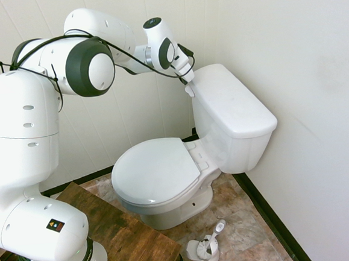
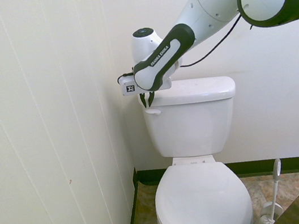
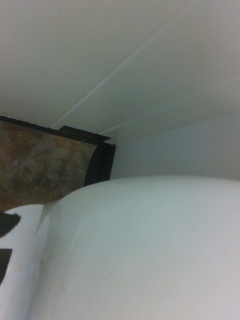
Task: Flush the toilet
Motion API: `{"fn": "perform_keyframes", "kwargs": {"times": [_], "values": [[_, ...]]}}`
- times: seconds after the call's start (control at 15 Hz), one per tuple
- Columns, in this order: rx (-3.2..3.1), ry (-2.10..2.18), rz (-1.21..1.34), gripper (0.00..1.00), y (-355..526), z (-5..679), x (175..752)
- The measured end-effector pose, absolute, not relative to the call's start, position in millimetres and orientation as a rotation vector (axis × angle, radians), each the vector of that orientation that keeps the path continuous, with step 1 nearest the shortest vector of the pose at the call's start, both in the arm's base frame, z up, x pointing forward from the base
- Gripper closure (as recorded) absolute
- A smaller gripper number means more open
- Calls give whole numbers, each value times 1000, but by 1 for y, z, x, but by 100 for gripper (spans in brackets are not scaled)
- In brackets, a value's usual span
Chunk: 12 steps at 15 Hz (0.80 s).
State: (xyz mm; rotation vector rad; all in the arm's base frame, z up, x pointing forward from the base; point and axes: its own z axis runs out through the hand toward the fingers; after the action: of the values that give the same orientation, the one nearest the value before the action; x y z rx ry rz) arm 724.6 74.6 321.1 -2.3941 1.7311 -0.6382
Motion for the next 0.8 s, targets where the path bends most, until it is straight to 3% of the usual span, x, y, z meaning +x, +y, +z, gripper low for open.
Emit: {"fn": "perform_keyframes", "kwargs": {"times": [0.8], "values": [[-2355,1809,-605,100,64,285,740]]}}
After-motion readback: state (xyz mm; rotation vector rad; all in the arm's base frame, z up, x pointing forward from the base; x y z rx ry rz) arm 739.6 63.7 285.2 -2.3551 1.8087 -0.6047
